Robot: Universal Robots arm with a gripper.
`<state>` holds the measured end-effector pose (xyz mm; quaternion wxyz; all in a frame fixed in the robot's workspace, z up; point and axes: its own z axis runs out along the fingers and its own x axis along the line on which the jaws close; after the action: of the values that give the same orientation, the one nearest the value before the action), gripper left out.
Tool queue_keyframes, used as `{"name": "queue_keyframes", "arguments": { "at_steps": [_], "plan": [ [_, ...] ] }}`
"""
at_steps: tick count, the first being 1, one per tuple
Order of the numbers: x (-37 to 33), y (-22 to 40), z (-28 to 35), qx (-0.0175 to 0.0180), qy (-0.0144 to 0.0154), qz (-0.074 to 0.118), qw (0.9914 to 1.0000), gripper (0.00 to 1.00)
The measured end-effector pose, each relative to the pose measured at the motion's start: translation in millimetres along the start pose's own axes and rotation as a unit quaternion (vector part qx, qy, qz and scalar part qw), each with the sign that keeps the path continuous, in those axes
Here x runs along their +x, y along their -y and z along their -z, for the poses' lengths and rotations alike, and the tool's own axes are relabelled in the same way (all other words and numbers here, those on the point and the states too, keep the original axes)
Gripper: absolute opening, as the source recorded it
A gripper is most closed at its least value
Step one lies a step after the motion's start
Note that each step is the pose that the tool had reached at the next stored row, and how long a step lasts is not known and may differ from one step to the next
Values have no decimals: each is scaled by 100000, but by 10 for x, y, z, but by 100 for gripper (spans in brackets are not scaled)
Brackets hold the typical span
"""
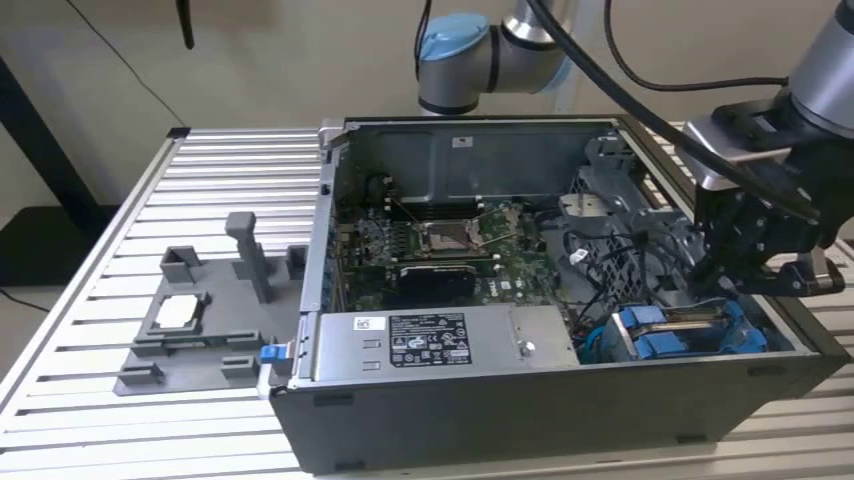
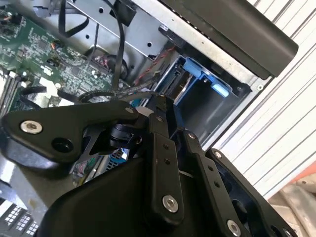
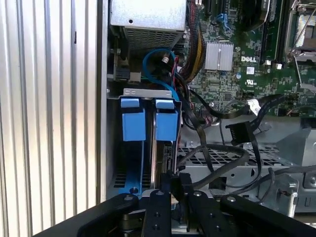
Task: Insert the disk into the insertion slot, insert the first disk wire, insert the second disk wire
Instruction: 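Insert the first disk wire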
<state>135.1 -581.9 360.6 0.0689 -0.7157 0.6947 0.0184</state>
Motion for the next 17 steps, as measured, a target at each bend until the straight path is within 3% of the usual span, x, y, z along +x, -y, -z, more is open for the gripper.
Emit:
{"name": "queue_keyframes", "arguments": {
  "at_steps": [1, 8, 13, 15, 17],
  "plan": [
    [2, 17, -15, 3, 140, -13, 100000, 20],
    [19, 63, -136, -2, 125, -12, 100000, 20],
    [26, 86, -186, -3, 106, -10, 100000, 20],
    [26, 88, -193, -3, 50, -19, 100000, 20],
    [27, 90, -199, -10, -190, -3, 100000, 20]
  ]
}}
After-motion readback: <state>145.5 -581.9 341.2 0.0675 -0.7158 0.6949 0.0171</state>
